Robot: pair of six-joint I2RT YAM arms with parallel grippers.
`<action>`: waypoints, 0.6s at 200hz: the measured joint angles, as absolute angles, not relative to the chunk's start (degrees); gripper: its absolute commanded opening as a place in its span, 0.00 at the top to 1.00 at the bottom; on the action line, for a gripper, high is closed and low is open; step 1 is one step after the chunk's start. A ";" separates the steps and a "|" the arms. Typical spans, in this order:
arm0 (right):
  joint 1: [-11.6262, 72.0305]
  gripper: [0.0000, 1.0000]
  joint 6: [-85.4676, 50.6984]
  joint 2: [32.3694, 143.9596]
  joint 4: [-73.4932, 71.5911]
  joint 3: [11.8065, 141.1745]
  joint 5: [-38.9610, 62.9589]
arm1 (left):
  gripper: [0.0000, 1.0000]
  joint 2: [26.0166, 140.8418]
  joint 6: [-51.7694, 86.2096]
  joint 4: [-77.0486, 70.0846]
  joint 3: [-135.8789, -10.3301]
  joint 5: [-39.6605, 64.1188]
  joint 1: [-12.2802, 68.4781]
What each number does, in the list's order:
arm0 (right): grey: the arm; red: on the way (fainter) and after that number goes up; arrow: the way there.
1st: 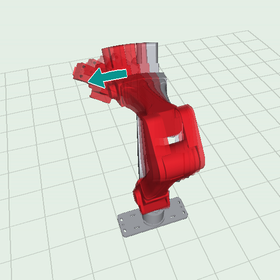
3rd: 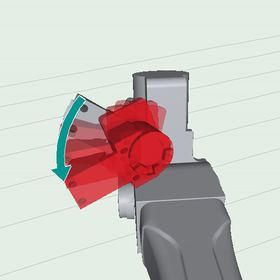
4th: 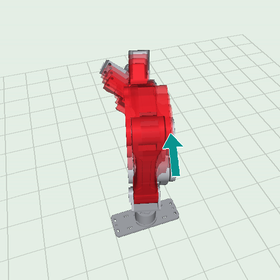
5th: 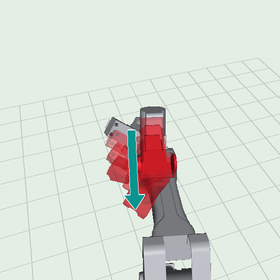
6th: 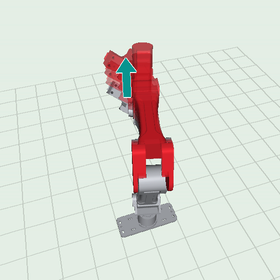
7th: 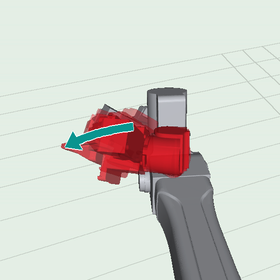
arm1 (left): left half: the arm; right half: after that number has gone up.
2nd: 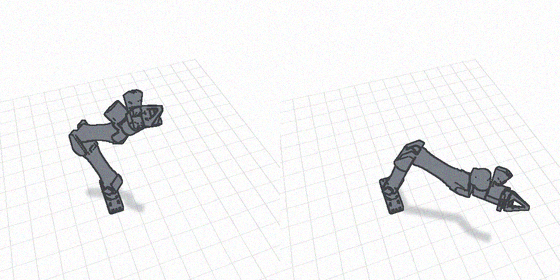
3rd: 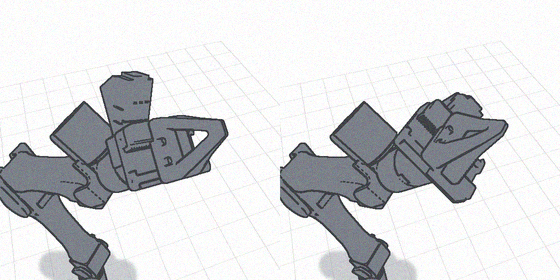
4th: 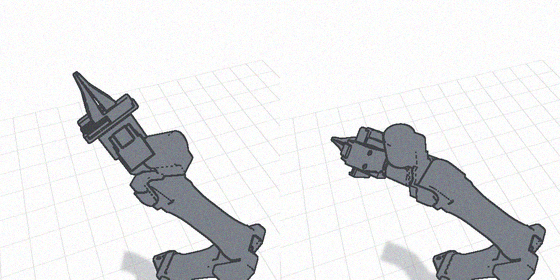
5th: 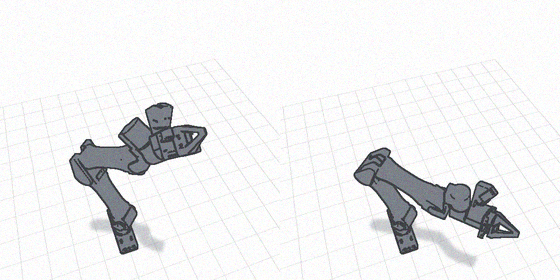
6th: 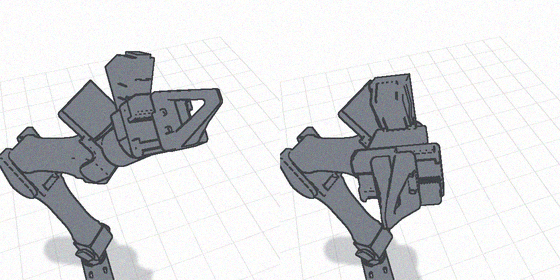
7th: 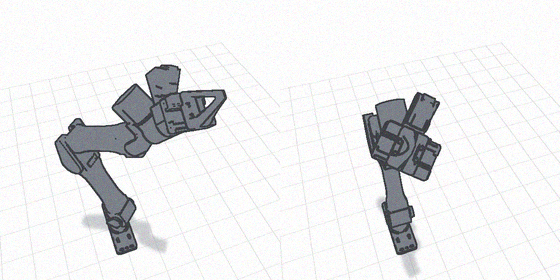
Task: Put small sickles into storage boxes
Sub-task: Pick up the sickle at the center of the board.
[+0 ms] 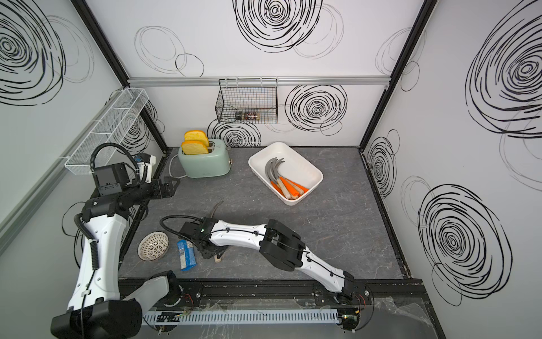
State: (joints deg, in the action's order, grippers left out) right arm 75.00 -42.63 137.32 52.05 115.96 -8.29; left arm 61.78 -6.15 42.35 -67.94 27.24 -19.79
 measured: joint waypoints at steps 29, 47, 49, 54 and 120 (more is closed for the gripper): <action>74.41 0.56 -42.06 136.81 51.79 115.07 -7.90 | 0.04 61.78 -6.24 42.35 -67.94 27.44 -19.79; 74.26 0.57 -41.67 136.81 51.81 115.07 -7.79 | 0.04 61.78 -6.33 42.35 -67.94 27.66 -19.79; 74.26 0.57 -41.67 136.81 51.83 115.07 -7.77 | 0.04 61.78 -6.37 42.35 -67.94 27.66 -19.79; 74.24 0.58 -41.50 136.81 51.86 115.07 -7.75 | 0.04 61.78 -6.42 42.35 -67.94 27.75 -19.79; 74.11 0.63 -40.47 136.81 52.07 114.93 -7.88 | 0.04 61.78 -6.74 42.35 -67.94 28.42 -19.79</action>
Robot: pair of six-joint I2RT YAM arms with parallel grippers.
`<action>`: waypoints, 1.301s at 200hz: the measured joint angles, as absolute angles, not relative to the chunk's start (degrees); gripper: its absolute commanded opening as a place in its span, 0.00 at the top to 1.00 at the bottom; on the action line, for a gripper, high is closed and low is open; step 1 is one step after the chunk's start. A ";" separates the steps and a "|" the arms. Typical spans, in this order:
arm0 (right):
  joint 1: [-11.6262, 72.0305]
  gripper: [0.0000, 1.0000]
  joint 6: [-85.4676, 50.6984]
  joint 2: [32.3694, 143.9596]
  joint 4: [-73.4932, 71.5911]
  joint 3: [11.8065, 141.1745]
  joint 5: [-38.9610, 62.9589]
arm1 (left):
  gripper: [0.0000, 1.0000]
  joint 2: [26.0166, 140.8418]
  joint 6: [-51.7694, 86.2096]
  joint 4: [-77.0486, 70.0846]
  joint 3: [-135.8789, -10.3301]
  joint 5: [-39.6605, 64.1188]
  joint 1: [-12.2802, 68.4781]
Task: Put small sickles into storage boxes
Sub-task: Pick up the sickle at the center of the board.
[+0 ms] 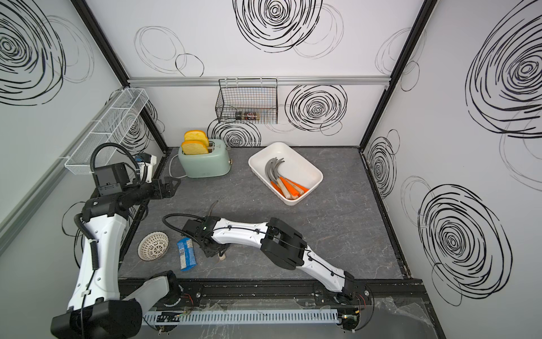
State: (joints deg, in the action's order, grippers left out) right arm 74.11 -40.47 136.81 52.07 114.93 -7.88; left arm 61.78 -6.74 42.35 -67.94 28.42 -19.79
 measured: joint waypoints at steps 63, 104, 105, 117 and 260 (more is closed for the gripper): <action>74.04 0.71 -39.62 136.53 51.55 114.32 -8.14 | 0.04 61.89 -6.90 42.35 -67.94 29.06 -19.79; 73.97 0.77 -39.16 135.98 50.63 113.34 -8.10 | 0.04 62.43 -6.94 42.35 -67.94 29.78 -19.79; 73.97 0.77 -39.13 135.96 50.54 113.27 -8.12 | 0.04 62.43 -6.92 42.35 -67.94 29.80 -19.79; 73.87 0.79 -38.94 135.79 50.30 112.95 -8.10 | 0.04 62.50 -6.98 42.35 -67.94 29.98 -19.79; 72.99 1.00 -35.73 134.23 47.88 110.21 -7.20 | 0.04 61.95 -10.09 42.92 -67.94 30.92 -18.81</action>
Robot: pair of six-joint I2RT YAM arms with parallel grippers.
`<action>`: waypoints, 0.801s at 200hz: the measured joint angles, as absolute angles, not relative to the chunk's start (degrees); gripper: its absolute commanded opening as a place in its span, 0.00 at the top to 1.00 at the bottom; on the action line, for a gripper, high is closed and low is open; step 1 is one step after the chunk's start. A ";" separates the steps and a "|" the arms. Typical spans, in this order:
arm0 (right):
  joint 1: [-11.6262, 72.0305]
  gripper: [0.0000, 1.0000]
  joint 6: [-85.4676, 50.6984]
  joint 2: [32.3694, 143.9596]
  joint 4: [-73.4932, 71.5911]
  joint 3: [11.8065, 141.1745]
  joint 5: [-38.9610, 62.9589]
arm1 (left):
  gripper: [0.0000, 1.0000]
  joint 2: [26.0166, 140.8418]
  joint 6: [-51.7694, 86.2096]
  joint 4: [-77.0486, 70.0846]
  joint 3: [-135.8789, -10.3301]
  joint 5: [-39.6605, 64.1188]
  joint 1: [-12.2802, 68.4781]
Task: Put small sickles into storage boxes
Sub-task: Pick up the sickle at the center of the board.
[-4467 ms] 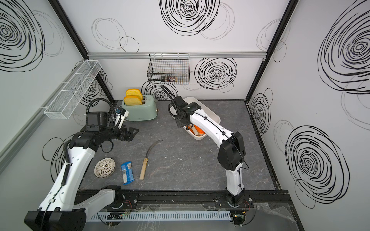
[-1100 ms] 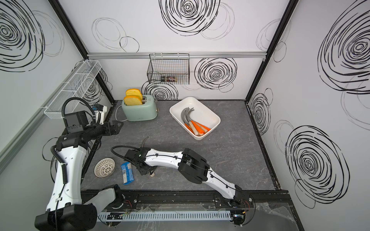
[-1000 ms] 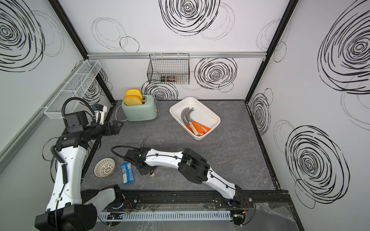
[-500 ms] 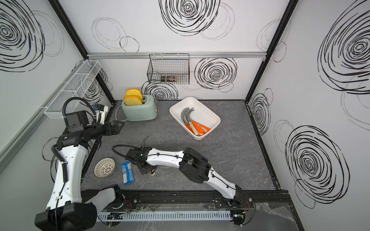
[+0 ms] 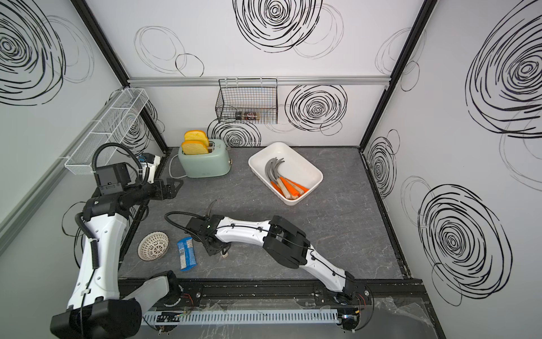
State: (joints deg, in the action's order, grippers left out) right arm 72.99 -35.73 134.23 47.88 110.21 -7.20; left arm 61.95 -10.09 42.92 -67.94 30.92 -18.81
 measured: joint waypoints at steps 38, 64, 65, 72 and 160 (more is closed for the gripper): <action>72.58 1.00 -34.76 133.19 46.76 108.55 -7.01 | 0.04 61.78 -10.31 43.44 -68.20 30.92 -18.76; 71.77 1.00 -34.00 132.27 46.41 107.09 -6.79 | 0.04 61.78 -10.31 43.57 -68.93 30.92 -18.76; 71.70 1.00 -33.95 132.20 46.41 107.02 -6.76 | 0.04 61.78 -10.31 43.57 -68.95 30.92 -18.76; 71.44 1.00 -33.76 132.00 46.41 106.69 -6.68 | 0.04 61.78 -10.31 43.57 -69.19 30.94 -18.76; 68.53 1.00 -32.12 124.55 45.74 98.56 -3.75 | 0.04 61.82 -10.31 43.62 -70.94 31.05 -18.74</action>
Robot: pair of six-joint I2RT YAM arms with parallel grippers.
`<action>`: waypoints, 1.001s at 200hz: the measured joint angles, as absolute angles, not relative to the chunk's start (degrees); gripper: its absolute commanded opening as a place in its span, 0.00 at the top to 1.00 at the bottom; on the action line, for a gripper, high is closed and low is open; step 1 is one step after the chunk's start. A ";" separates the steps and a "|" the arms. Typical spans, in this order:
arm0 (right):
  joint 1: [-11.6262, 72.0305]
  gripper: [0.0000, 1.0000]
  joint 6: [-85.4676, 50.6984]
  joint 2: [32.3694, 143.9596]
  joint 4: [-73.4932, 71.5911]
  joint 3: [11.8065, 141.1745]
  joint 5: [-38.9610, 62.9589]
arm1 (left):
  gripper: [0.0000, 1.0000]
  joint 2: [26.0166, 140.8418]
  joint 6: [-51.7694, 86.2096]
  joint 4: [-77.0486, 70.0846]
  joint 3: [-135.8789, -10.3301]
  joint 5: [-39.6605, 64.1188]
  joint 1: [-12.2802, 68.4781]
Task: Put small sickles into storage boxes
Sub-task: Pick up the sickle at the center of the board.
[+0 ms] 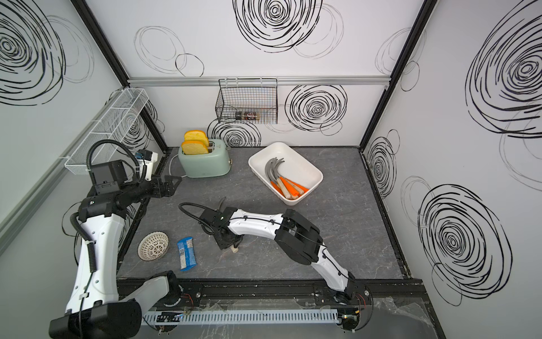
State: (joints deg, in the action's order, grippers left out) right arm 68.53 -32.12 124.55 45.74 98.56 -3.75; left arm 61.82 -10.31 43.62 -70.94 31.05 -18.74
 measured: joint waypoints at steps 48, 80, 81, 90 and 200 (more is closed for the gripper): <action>66.54 1.00 -31.18 120.75 45.36 96.57 -2.22 | 0.04 61.82 -10.33 43.62 -70.94 31.22 -18.74; 65.04 1.00 -30.65 119.09 44.49 94.80 -0.93 | 0.04 61.82 -10.44 43.62 -70.94 31.51 -18.74; 64.99 1.00 -30.63 119.02 44.45 94.72 -0.89 | 0.04 61.82 -10.44 43.62 -70.94 31.51 -18.74; 64.71 1.00 -30.57 118.87 44.36 94.37 -0.64 | 0.04 61.82 -10.52 43.62 -70.94 31.51 -18.74; 61.65 1.00 -29.02 114.59 44.47 93.58 -0.25 | 0.04 61.10 -12.14 43.64 -70.08 31.51 -17.63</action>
State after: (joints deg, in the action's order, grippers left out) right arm 61.65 -29.02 114.59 44.47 93.58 -0.25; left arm 61.10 -12.14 43.64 -70.08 31.51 -17.63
